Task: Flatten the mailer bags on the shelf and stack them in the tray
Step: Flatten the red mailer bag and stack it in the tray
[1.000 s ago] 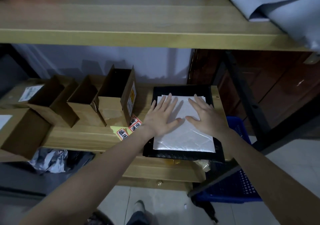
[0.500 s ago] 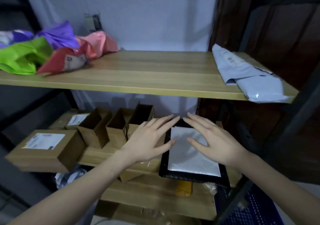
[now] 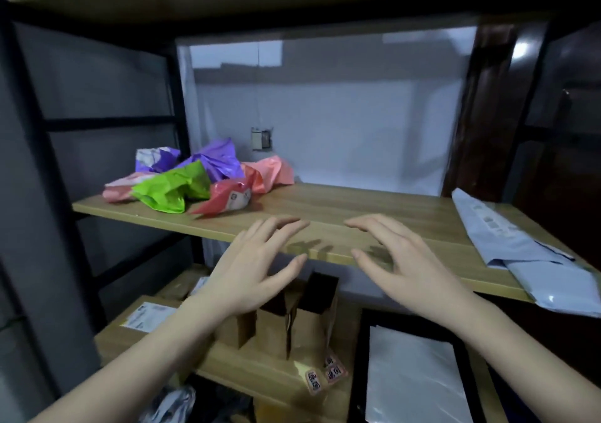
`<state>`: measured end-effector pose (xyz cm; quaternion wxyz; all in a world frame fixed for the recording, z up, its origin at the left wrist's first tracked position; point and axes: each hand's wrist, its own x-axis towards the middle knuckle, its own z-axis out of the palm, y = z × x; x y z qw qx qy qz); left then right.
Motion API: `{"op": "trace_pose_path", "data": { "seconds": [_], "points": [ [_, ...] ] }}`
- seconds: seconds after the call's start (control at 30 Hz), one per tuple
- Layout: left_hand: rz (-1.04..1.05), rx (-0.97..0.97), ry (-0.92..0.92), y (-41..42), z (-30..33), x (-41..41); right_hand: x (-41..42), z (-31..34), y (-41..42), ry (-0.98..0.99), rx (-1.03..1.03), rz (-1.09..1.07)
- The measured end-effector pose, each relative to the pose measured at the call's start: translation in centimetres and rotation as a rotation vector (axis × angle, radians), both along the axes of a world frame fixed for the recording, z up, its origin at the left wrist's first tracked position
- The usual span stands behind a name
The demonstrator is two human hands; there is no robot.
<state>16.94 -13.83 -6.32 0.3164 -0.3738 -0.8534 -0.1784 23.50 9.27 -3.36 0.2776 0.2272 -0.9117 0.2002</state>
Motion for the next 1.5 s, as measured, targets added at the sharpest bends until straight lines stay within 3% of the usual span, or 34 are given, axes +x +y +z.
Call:
{"op": "trace_pose_path", "data": {
  "seconds": [0.43, 0.63, 0.83, 0.9, 1.03, 1.1, 1.17, 1.27, 1.5],
  "points": [
    [0.121, 0.1, 0.1, -6.0, 5.1, -11.5, -12.1, 4.9, -5.3, 0.064, 0.121, -0.003],
    [0.23, -0.078, -0.103, -8.1, 5.0, -16.5, -17.1, 6.2, -7.3, 0.057, 0.202, -0.055],
    [0.057, 0.338, -0.114, -8.1, 7.1, -18.2, -19.6, 6.6, -8.1, 0.023, 0.222, -0.043],
    [-0.004, 0.493, -0.133, -7.6, 8.8, -17.8, -20.3, 6.7, -7.8, -0.029, 0.119, -0.056],
    [-0.213, 0.796, -0.314, -6.0, 10.2, -17.9, -22.0, 7.1, -7.2, -0.251, -0.562, -0.004],
    [-0.245, 0.941, -0.41, -4.8, 10.1, -18.4, -22.6, 7.4, -6.8, -0.317, -0.75, 0.034],
    [-0.186, 0.985, -0.447, -3.6, 9.7, -19.3, -22.9, 7.4, -6.4, -0.281, -0.832, 0.042],
    [-0.002, 0.862, -0.308, -2.1, 8.8, -20.4, -23.4, 7.0, -5.8, -0.161, -0.896, 0.003],
    [0.019, 0.79, -0.165, 0.4, 7.9, -20.7, -22.8, 6.8, -3.9, 0.117, -0.776, -0.163]
  ]
}}
